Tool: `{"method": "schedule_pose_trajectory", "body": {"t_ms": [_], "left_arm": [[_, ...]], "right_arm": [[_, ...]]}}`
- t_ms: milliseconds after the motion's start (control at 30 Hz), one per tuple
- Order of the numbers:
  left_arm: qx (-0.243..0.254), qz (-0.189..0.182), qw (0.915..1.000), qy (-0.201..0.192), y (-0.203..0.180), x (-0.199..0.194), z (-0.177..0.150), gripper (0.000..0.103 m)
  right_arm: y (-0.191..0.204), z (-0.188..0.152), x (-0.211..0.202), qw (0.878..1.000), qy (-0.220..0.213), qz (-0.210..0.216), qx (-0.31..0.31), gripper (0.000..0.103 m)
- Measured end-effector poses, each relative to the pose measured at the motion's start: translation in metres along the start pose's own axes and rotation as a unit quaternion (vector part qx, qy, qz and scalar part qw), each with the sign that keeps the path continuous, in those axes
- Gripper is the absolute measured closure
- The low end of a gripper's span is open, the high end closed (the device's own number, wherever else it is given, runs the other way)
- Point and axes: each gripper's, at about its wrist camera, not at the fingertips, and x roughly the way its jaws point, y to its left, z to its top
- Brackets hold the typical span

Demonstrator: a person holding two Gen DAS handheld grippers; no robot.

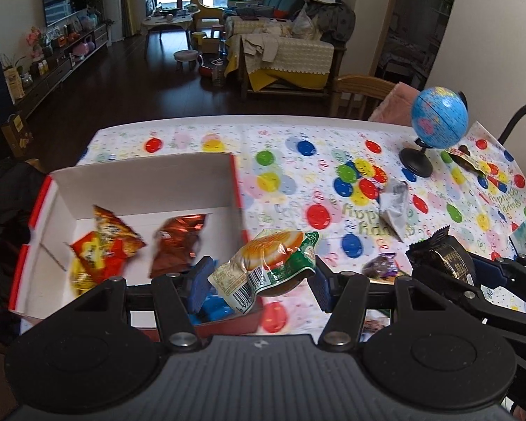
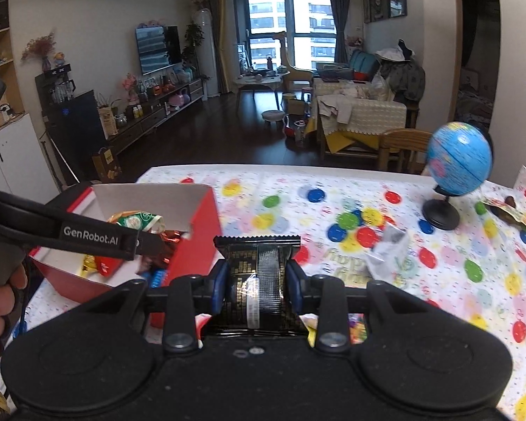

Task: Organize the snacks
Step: 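Carry the cake pouch and black packet over into the cardboard box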

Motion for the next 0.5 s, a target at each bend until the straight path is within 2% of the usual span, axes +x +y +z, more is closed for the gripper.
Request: {"method": "schedule_pose_trajectory", "body": {"t_ms": [500], "left_arm": [[-0.019,0.016,0.9997,-0.007,0.089,-0.018,-0.004,0.046]], "right_arm": [[0.087,0.022,0.029,1.000,-0.002,0.015,-0.018,0.070]]}}
